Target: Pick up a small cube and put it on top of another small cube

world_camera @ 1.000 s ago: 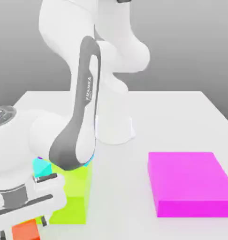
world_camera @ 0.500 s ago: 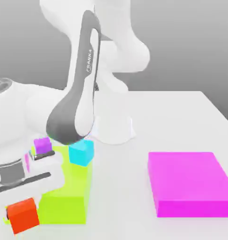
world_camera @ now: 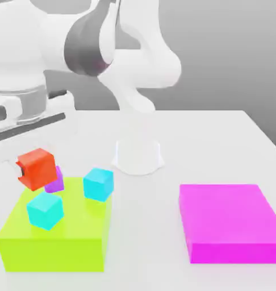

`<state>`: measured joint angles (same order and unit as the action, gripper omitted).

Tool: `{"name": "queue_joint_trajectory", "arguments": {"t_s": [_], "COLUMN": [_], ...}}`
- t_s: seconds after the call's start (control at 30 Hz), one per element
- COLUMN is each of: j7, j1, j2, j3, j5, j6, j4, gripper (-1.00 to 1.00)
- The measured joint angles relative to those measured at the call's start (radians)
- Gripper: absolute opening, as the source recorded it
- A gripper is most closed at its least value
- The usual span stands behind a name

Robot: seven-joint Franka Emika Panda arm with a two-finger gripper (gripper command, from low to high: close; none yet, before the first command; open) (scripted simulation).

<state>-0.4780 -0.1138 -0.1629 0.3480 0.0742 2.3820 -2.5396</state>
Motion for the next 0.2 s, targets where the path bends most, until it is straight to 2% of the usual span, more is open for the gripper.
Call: {"name": "queue_joint_trajectory", "arguments": {"t_s": [0.07, 0.1, 0.2], "j7": [-0.02, -0.026, -0.026], "j1": [0.004, 0.005, 0.005], "j2": [0.055, 0.073, 0.073], "j3": [0.006, 0.008, 0.008], "j5": [-0.02, -0.027, -0.027], "j6": [0.078, 0.103, 0.103], "j4": [-0.025, -0.033, -0.033], "gripper": [-1.0, 1.0, 1.0]}}
